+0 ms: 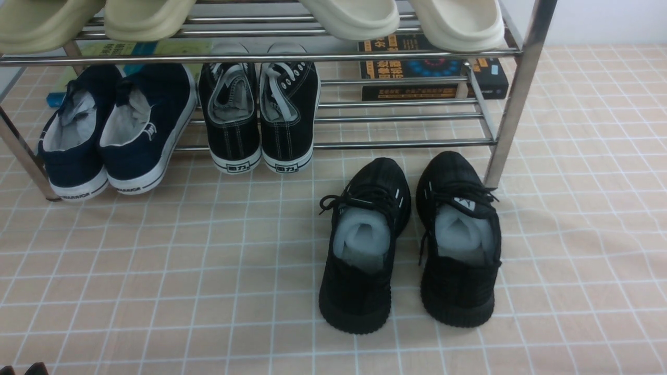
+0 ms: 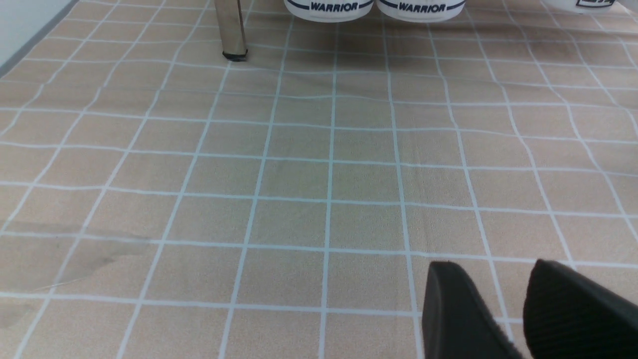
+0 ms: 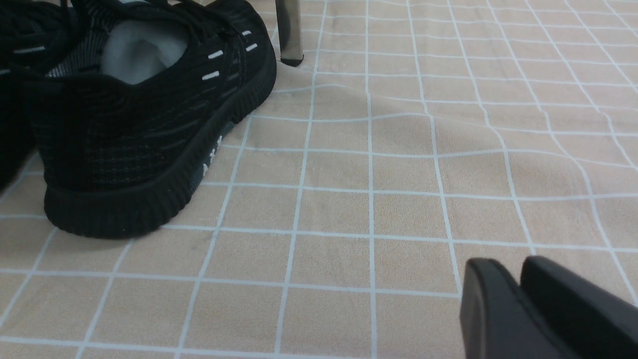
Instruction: Take the shoes off the shelf from the light coffee tablecloth by hand.
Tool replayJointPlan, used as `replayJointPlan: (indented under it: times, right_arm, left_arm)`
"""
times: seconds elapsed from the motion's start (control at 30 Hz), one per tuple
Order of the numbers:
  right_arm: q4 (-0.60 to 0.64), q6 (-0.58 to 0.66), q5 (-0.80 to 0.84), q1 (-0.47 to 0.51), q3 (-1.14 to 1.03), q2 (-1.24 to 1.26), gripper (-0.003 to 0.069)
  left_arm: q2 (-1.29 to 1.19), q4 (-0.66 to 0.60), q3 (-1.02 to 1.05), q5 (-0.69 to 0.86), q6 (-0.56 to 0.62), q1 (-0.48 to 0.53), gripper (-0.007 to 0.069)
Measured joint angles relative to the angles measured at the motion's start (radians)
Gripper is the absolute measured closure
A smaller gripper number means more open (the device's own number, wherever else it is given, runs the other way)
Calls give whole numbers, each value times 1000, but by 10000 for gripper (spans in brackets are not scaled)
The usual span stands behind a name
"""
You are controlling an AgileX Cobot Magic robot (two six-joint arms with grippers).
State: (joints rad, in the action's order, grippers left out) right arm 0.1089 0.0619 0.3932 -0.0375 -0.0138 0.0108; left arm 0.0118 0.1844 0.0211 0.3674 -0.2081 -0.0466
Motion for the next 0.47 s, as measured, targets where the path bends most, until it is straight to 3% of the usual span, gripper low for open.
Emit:
replayJointPlan:
  times: [0.47]
  right_arm:
    - [0, 0, 1, 0, 0, 0, 526]
  left_arm:
    - [0, 13, 0, 1, 0, 0, 383]
